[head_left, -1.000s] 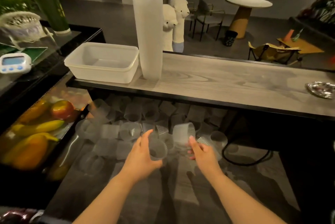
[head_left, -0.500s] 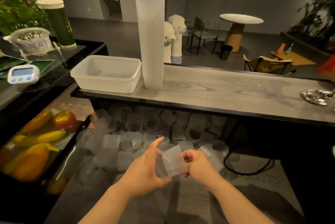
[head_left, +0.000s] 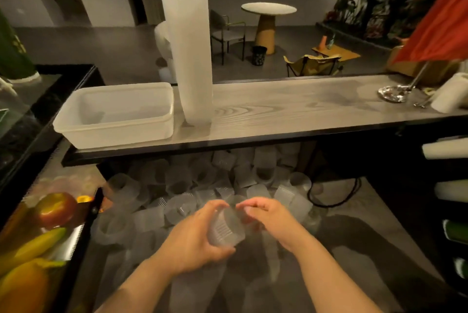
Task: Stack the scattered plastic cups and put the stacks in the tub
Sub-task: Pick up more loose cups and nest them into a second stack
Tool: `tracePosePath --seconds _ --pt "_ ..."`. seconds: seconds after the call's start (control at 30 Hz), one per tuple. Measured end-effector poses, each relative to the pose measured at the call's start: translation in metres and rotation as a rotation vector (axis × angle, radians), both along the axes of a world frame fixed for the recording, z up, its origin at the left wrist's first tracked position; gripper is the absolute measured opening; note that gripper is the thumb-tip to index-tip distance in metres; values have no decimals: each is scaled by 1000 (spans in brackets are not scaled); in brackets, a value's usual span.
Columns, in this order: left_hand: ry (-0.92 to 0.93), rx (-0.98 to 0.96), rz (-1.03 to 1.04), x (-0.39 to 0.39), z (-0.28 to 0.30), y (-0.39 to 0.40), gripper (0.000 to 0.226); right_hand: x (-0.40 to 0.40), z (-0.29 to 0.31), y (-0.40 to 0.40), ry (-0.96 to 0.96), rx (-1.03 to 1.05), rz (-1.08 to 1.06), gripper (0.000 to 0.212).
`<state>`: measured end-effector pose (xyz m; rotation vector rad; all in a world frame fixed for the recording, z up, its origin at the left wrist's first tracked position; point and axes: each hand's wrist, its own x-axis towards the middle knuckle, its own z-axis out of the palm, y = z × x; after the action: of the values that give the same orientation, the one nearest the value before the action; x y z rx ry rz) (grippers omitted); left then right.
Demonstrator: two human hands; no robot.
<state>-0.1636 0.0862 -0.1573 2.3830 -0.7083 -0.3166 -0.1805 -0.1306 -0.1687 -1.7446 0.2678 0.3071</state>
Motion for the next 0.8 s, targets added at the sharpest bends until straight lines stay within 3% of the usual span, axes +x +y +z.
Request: tracePosePath --seconds 0.07,0.13,0.17,0.23,0.33,0.53,0.73,0.8 --pt "55 -9 61 5 -2 12 73 13 -13 -16 -33 -23 -195 22" --pt "81 -34 110 8 -2 20 71 27 -31 -44 -44 -317 -318 15" --pt "84 -49 136 9 -2 20 70 32 -42 -59 -6 -535 -308 16" --pt "76 -80 196 14 -4 16 68 42 -59 -88 88 -926 -199 40" --pt "92 -139 283 20 -16 -5 75 56 -87 -116 96 -1159 5 65" --pt "178 -189 408 16 -35 -50 90 66 -113 -132 57 -1237 252 69" --pt "209 -126 427 26 -32 -69 100 63 -99 -131 -149 -1174 221 63" --pt "222 -91 382 25 -34 -68 112 56 -83 -120 -232 -972 108 64"
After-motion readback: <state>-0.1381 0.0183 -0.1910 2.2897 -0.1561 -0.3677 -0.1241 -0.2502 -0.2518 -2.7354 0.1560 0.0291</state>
